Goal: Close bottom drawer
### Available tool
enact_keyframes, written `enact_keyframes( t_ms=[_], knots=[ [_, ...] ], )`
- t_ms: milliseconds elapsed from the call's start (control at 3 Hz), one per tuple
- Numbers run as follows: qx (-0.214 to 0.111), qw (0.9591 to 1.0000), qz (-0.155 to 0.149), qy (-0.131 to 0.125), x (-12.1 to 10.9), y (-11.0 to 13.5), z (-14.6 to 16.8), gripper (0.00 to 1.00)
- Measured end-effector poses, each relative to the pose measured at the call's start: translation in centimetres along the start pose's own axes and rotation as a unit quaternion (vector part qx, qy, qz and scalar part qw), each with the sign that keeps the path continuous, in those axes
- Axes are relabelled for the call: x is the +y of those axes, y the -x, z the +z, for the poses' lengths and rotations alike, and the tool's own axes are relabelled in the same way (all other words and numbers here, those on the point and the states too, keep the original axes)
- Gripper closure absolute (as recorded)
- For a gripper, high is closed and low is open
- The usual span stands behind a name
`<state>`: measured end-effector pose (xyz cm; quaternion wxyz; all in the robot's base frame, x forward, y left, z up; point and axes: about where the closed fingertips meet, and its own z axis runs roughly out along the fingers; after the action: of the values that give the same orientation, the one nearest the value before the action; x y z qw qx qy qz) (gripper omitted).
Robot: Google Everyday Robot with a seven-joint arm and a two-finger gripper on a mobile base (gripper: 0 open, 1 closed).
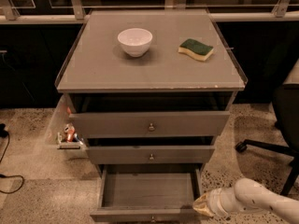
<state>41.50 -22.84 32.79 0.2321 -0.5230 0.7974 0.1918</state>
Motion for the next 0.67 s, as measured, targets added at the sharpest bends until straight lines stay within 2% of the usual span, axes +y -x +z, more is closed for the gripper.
enact_keyframes(
  t_ms=[333,667],
  knots=[
    [-0.001,0.9999,0.01,-0.001,-0.3,-1.4,1.4,1.0],
    [-0.003,0.9996,0.026,-0.005,-1.9,-4.0,4.8,1.0]
  ],
)
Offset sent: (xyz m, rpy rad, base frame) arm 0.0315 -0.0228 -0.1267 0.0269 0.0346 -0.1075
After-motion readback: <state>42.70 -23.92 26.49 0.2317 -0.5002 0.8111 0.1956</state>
